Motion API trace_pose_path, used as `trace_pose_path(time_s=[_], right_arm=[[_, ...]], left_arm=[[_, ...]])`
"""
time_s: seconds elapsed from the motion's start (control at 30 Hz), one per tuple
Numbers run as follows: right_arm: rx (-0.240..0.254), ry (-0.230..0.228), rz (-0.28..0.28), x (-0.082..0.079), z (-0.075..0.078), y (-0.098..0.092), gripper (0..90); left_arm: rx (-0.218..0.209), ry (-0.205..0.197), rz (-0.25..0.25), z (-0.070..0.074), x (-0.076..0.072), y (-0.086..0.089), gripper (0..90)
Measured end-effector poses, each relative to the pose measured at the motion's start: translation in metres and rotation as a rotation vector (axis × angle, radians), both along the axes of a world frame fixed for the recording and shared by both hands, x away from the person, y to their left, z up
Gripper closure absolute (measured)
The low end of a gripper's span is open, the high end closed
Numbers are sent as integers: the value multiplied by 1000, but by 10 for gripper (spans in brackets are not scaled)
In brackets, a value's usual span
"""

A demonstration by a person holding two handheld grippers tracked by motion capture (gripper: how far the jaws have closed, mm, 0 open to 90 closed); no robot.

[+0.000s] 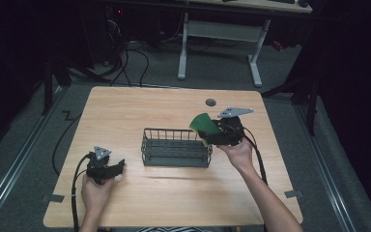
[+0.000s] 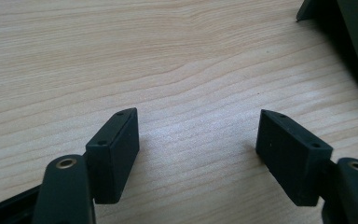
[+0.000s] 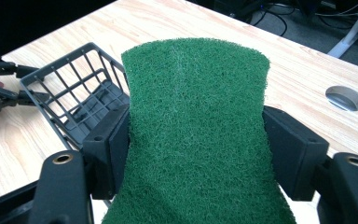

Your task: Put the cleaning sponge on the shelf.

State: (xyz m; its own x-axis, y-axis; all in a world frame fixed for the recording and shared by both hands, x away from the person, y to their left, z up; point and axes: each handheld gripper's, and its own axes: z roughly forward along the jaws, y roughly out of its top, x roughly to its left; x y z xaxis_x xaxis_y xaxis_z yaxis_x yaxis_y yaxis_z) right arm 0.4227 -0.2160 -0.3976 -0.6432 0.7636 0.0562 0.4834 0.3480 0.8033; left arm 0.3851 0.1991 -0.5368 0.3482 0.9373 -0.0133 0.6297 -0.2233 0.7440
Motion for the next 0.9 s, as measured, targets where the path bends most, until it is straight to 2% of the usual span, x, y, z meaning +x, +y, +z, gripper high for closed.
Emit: trace_pose_path(time_s=[0.27, 0.67, 0.73, 0.9], right_arm=[[-37, 9, 19, 7, -6, 17, 302], [-92, 30, 25, 9, -15, 38, 301], [-134, 9, 29, 7, -16, 43, 301], [-157, 1, 25, 9, -18, 45, 301]], left_arm=[[0, 1, -2, 0, 0, 0, 302], [-1, 0, -2, 0, 0, 0, 304], [-1, 1, -3, 0, 0, 0, 302], [-1, 1, -4, 0, 0, 0, 300]])
